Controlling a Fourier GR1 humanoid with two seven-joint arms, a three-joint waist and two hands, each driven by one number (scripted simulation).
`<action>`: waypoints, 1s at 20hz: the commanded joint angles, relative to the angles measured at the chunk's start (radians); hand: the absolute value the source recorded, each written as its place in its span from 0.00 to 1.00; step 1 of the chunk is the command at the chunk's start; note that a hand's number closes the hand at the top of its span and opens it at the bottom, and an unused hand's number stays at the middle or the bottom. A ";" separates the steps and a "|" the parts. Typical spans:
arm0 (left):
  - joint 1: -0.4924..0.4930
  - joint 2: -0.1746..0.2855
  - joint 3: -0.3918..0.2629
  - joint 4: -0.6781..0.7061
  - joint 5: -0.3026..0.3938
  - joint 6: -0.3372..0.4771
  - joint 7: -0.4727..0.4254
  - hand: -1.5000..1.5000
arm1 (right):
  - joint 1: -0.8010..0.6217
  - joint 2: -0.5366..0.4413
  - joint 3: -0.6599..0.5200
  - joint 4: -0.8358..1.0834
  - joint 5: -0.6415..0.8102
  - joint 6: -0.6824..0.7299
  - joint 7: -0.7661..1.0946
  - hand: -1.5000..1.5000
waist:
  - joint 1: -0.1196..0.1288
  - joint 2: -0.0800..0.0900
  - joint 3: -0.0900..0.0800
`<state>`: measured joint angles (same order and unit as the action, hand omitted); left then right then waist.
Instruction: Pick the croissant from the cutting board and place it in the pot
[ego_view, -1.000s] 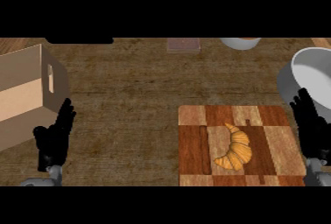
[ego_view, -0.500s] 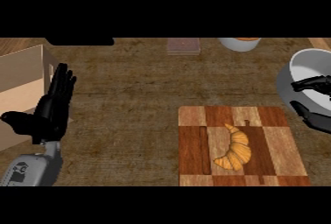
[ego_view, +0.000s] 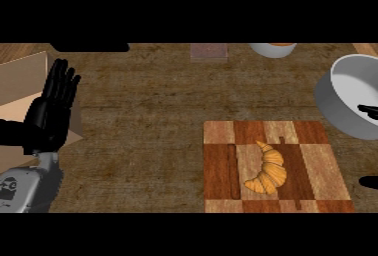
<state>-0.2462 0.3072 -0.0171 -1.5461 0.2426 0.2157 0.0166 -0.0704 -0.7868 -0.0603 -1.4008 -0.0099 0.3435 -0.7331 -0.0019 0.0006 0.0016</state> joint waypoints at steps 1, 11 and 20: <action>-0.011 0.015 0.039 0.064 0.024 -0.058 -0.048 0.50 | 0.025 -0.069 0.015 -0.055 0.113 0.006 -0.024 0.00 | -0.007 0.000 -0.002; -0.009 -0.002 0.031 -0.011 -0.012 -0.024 0.025 0.50 | 0.010 -0.091 0.120 -0.335 0.266 0.079 0.364 0.00 | 0.000 -0.002 -0.003; -0.014 -0.006 0.067 0.003 -0.003 -0.071 0.029 0.50 | -0.050 0.064 0.243 -0.377 0.390 0.170 0.625 0.00 | 0.005 -0.001 -0.002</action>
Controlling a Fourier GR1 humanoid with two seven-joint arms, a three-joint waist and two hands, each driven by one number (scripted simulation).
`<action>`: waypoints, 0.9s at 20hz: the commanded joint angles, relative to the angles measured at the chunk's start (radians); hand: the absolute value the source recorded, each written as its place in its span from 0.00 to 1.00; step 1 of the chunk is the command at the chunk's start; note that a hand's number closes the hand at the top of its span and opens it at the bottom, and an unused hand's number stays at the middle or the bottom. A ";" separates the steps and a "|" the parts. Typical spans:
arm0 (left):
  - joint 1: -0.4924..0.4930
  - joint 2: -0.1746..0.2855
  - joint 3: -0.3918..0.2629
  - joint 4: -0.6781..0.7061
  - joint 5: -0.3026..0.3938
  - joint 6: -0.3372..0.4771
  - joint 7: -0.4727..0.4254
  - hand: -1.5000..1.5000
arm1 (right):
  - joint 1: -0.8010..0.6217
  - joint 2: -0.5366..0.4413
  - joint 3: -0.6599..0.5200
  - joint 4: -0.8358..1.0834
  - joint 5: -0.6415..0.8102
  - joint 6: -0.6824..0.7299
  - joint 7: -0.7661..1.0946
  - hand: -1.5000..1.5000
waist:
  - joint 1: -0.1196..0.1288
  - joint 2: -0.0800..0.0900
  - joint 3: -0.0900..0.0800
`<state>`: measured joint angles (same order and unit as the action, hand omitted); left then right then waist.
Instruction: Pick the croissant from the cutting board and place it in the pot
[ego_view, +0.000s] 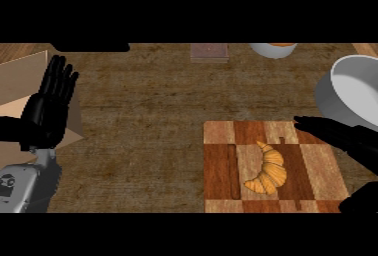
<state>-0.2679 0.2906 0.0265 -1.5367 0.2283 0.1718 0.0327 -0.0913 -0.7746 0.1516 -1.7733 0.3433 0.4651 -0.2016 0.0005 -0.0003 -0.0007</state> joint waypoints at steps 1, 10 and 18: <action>0.026 -0.007 0.028 0.010 0.011 -0.045 -0.026 0.50 | -0.010 0.061 0.019 0.000 0.052 0.058 0.060 0.00 | 0.000 0.000 0.000; 0.018 -0.051 0.037 0.033 -0.034 -0.050 -0.049 0.50 | 0.045 0.189 0.068 0.133 0.266 -0.052 -0.129 0.00 | -0.001 0.001 0.001; -0.016 -0.082 0.036 0.050 -0.079 -0.033 -0.026 0.50 | 0.105 0.279 0.071 0.050 0.361 -0.058 -0.071 0.00 | -0.004 0.000 0.001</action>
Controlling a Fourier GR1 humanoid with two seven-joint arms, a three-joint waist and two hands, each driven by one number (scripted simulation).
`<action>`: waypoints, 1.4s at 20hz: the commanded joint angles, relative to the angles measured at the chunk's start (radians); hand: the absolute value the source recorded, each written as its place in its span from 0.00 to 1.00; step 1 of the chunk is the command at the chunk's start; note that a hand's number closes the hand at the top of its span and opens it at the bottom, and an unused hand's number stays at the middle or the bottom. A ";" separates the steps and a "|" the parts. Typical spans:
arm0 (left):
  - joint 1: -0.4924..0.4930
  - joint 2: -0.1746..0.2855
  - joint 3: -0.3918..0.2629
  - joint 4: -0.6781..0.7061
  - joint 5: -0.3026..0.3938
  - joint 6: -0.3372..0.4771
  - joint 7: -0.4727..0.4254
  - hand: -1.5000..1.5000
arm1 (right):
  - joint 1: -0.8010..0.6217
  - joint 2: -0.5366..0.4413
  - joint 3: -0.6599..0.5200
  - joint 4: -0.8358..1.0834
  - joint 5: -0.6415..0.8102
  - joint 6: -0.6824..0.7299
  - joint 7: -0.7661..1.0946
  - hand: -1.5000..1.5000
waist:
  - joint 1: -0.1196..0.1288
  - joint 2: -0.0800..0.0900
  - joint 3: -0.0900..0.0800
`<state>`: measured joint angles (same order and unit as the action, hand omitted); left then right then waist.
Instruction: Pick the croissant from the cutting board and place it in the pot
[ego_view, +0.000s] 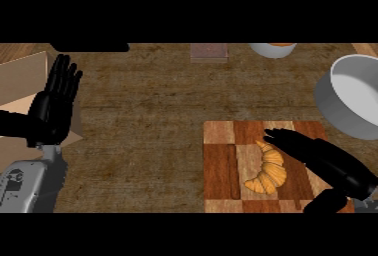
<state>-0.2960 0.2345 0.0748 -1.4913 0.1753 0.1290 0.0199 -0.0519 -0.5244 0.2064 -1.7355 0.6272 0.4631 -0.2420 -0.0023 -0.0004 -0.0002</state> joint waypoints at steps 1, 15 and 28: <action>0.001 -0.003 -0.007 -0.047 -0.035 0.017 0.036 0.50 | -0.016 0.054 0.008 0.050 0.086 -0.023 0.025 0.00 | 0.003 0.000 0.000; 0.063 -0.047 0.026 -0.054 -0.033 -0.039 -0.006 0.50 | -0.030 0.175 0.008 0.209 0.245 -0.098 -0.068 0.00 | 0.002 0.000 0.000; 0.033 -0.036 0.030 -0.055 -0.041 -0.044 0.024 0.50 | -0.100 0.291 0.150 0.332 0.384 -0.237 -0.179 1.00 | 0.004 0.001 0.000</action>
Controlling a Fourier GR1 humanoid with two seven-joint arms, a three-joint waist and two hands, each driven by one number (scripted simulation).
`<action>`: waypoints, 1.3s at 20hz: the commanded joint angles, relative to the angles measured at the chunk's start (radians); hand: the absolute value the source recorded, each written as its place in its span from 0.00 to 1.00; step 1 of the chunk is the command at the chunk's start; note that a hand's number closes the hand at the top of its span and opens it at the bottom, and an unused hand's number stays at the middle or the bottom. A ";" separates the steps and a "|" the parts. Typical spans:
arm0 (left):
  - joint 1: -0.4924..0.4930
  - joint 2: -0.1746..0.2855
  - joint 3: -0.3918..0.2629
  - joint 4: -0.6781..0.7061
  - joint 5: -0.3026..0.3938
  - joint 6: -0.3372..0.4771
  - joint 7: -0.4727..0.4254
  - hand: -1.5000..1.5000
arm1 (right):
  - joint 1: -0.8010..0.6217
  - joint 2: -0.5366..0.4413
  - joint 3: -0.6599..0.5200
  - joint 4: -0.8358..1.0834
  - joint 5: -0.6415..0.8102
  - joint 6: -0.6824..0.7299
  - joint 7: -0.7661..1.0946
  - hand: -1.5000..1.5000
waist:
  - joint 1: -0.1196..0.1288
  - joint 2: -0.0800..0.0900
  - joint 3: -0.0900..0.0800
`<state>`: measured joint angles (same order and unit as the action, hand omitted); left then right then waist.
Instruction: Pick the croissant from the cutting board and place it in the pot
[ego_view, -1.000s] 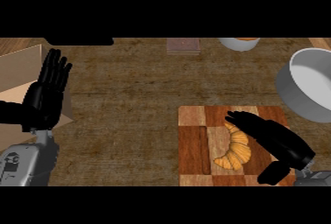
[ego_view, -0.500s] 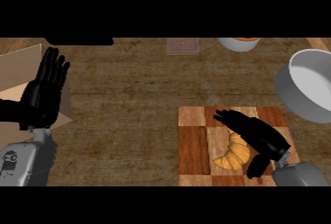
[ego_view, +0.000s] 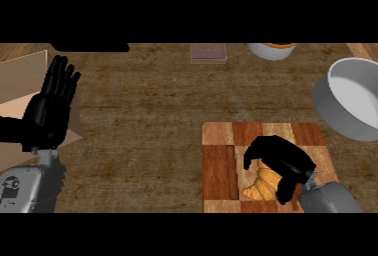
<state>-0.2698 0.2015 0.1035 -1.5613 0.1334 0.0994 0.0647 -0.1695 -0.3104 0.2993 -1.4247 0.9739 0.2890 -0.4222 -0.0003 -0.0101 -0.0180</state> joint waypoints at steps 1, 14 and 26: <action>-0.011 0.010 0.005 -0.017 -0.004 0.004 0.041 0.50 | 0.038 0.065 0.057 0.001 0.045 -0.058 0.001 1.00 | 0.001 0.009 0.018; -0.030 -0.020 -0.011 -0.002 -0.005 -0.005 -0.010 0.50 | -0.167 0.216 -0.284 0.089 0.151 -0.138 0.554 1.00 | 0.040 0.039 0.016; -0.077 -0.040 -0.059 0.010 -0.020 -0.014 0.010 0.50 | -0.597 0.230 -0.489 0.233 0.543 -0.348 1.353 1.00 | 0.102 0.042 0.012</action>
<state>-0.3260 0.1743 0.0589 -1.5545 0.1189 0.0798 0.0672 -0.6413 -0.0692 -0.1524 -1.2480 1.3747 -0.0069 0.7024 0.0905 0.0302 -0.0061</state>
